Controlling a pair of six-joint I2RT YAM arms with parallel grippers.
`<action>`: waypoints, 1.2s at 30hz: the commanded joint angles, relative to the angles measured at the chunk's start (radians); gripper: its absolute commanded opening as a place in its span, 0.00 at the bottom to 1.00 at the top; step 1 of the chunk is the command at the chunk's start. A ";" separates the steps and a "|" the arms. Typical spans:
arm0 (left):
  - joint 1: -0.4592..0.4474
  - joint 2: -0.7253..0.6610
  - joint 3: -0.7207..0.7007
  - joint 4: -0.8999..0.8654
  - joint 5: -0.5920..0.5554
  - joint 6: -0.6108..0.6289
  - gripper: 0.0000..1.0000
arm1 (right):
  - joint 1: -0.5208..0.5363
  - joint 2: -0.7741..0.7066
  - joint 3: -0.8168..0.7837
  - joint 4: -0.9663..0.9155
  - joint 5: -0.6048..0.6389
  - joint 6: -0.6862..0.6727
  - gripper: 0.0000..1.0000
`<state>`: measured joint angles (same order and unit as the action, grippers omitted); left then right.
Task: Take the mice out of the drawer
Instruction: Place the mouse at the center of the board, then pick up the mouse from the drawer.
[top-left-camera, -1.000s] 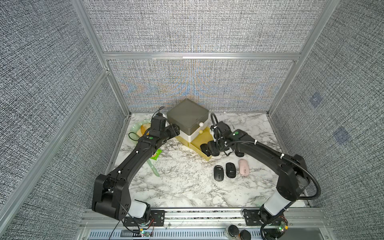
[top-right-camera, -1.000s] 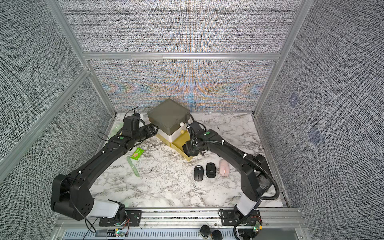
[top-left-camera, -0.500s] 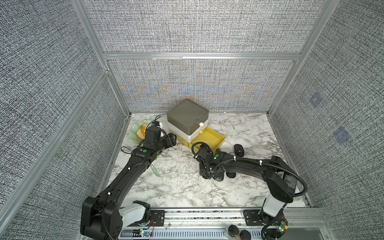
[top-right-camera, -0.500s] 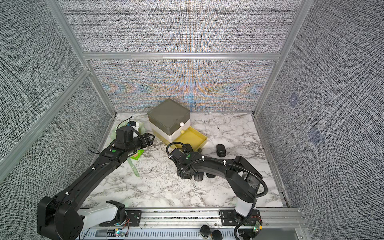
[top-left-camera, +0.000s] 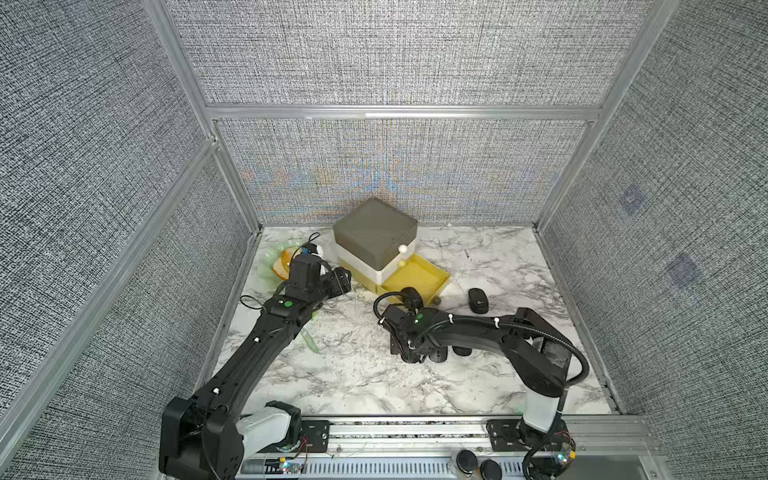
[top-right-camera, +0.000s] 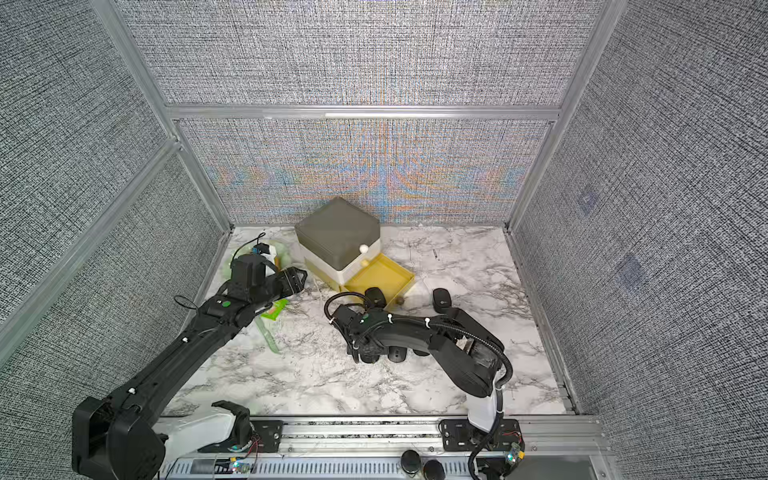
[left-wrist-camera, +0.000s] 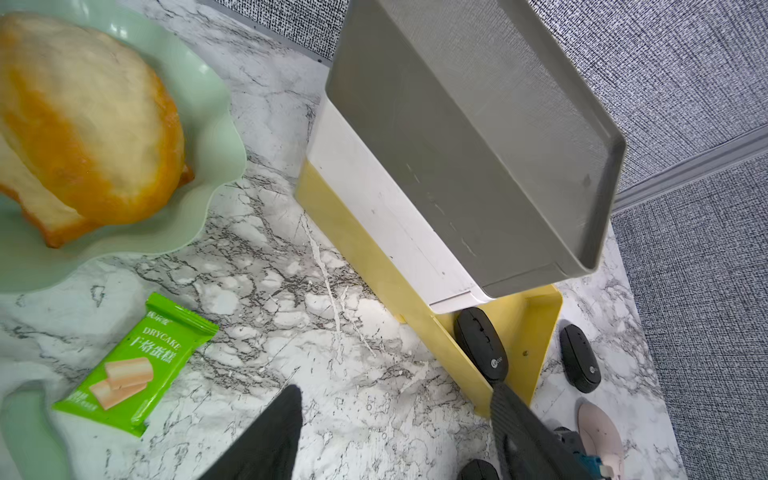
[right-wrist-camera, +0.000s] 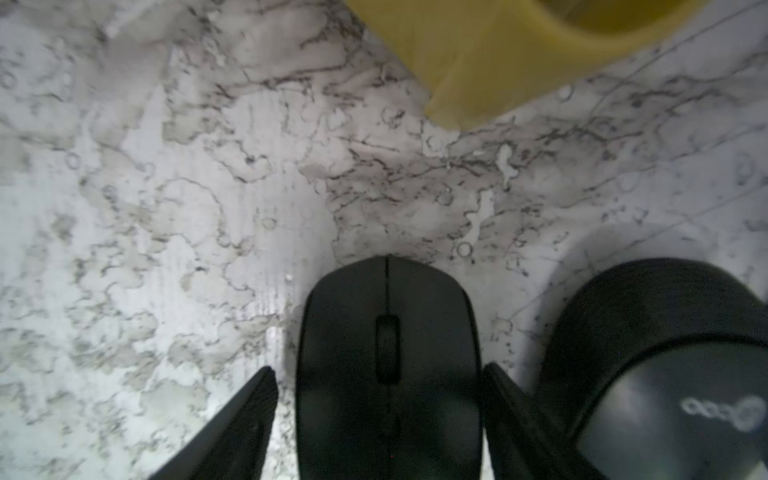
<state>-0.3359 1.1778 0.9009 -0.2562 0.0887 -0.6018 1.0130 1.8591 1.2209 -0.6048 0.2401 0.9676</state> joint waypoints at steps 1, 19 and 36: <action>0.001 0.006 0.016 0.021 0.002 0.006 0.74 | 0.000 -0.046 0.025 -0.054 0.020 -0.007 0.78; 0.002 0.092 0.118 0.066 0.039 0.007 0.74 | -0.309 -0.014 0.350 -0.167 -0.126 -0.430 0.77; 0.002 0.145 0.150 0.065 0.078 0.002 0.76 | -0.409 0.209 0.462 -0.148 -0.233 -0.770 0.70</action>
<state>-0.3363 1.3201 1.0492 -0.2111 0.1585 -0.6022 0.6056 2.0525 1.6726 -0.7422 0.0147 0.2684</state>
